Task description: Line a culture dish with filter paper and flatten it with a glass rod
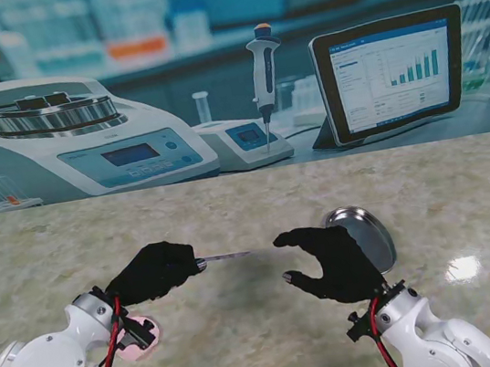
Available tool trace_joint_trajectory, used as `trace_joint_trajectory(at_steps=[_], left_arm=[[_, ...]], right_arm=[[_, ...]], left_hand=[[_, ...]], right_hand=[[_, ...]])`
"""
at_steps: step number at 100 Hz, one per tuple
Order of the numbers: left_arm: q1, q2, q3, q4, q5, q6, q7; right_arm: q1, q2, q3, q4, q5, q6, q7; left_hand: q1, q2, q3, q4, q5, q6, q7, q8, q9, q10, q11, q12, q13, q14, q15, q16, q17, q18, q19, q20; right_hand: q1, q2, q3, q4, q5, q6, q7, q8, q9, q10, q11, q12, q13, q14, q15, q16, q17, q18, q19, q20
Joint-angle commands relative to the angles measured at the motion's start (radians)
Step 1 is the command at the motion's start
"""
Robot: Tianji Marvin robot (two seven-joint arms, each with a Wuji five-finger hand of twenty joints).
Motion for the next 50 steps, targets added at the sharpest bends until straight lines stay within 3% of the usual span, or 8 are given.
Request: trace_joint_trajectory(at_steps=[1, 14, 50], left_arm=[[-0.005, 0.006, -0.016, 0.008, -0.007, 0.018, -0.010], [-0.015, 0.011, -0.043, 0.025, 0.043, 0.033, -0.028], [-0.059, 0.015, -0.105, 0.123, 0.171, 0.075, -0.033]], right_arm=[[-0.003, -0.015, -0.013, 0.033, 0.026, 0.016, -0.009], [0.008, -0.024, -0.027, 0.064, 0.062, 0.022, -0.033], [0.002, -0.021, -0.009, 0.071, 0.053, 0.024, -0.022]], left_hand=[[-0.007, 0.015, 0.038, 0.049, 0.050, 0.208, 0.084, 0.019, 0.094, -0.135, 0.108, 0.004, 0.066, -0.134, 0.088, 0.003, 0.052, -0.021, 0.186, 0.045], [-0.011, 0.023, 0.031, 0.050, 0.044, 0.198, 0.087, 0.018, 0.094, -0.144, 0.109, -0.001, 0.066, -0.139, 0.088, 0.006, 0.053, -0.030, 0.196, 0.044], [-0.008, 0.030, 0.017, 0.052, 0.041, 0.193, 0.088, 0.017, 0.093, -0.145, 0.110, -0.005, 0.066, -0.141, 0.087, 0.007, 0.053, -0.036, 0.202, 0.036]], right_hand=[[0.006, 0.028, -0.014, 0.020, -0.029, 0.000, -0.012, -0.012, -0.022, -0.003, -0.007, -0.007, -0.023, -0.021, -0.025, -0.021, -0.021, -0.010, -0.018, -0.025], [0.013, 0.015, -0.018, 0.020, -0.023, 0.008, -0.012, -0.016, -0.022, 0.003, -0.006, -0.009, -0.029, -0.019, -0.024, -0.024, -0.030, -0.009, -0.021, -0.029], [-0.010, 0.016, -0.046, 0.015, -0.047, 0.002, -0.021, -0.027, -0.057, -0.007, -0.020, -0.021, -0.061, -0.030, -0.042, -0.040, -0.044, -0.018, -0.039, -0.044]])
